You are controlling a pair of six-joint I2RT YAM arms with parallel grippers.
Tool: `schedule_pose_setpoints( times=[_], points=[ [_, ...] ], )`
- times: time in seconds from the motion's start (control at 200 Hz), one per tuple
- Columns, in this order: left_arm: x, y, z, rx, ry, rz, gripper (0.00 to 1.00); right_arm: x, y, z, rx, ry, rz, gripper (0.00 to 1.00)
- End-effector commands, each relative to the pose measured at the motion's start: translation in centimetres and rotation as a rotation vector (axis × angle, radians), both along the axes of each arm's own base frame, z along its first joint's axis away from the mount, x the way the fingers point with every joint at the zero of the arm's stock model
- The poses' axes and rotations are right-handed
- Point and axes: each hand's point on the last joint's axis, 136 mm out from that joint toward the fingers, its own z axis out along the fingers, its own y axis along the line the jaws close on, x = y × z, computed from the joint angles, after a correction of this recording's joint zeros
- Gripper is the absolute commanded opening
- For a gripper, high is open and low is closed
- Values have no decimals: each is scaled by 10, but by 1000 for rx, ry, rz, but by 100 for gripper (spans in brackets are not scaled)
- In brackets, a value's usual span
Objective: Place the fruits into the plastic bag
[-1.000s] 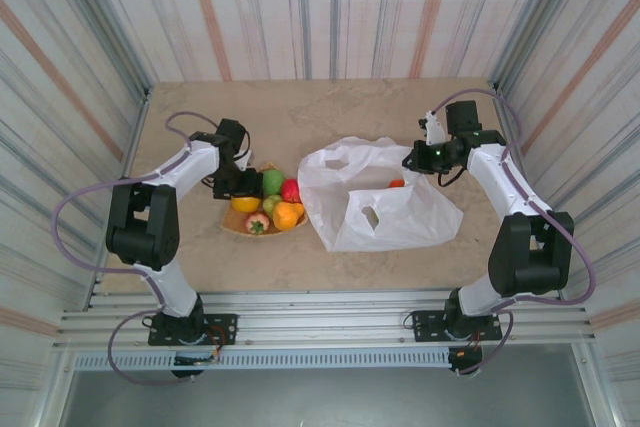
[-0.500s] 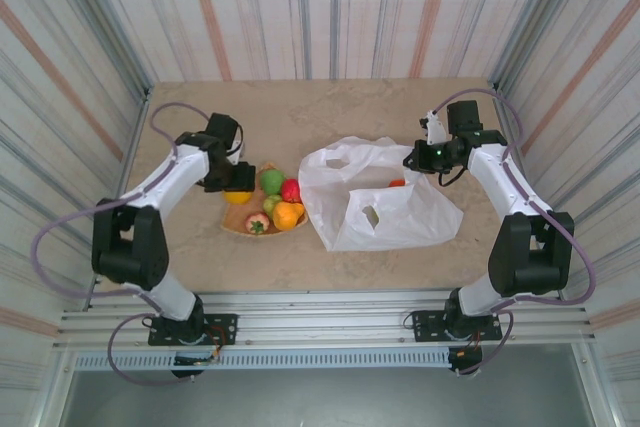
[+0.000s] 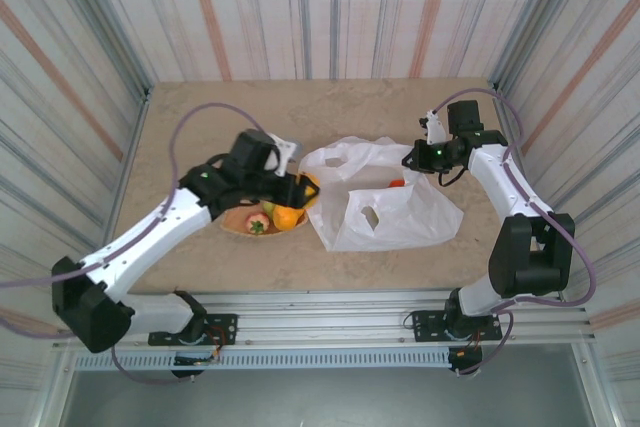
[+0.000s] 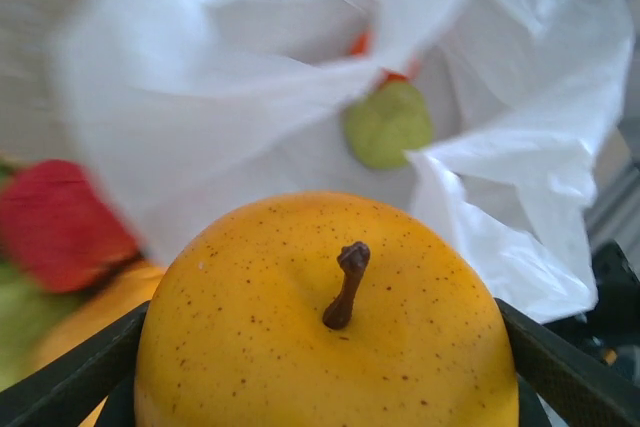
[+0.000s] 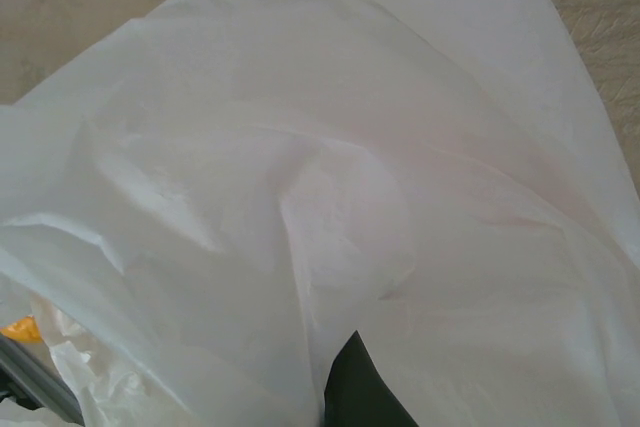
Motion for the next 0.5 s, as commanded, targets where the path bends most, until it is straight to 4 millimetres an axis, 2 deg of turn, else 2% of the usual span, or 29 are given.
schedule_pose_setpoints(
  times=[0.0,0.075,0.16,0.341,0.496],
  points=[
    [-8,-36,-17,-39,48,-63,67,-5,2,5,26,-2,6,0],
    [-8,-49,-37,1,71,-77,66,-6,2,5,30,2,7,0],
    [4,-61,-54,22,77,-69,65,-6,3,4,31,3,8,0],
    [37,-70,-63,69,34,15,64,-9,4,1,37,14,16,0],
    [59,-69,-74,67,20,140,64,-9,6,1,44,16,22,0]
  ],
)
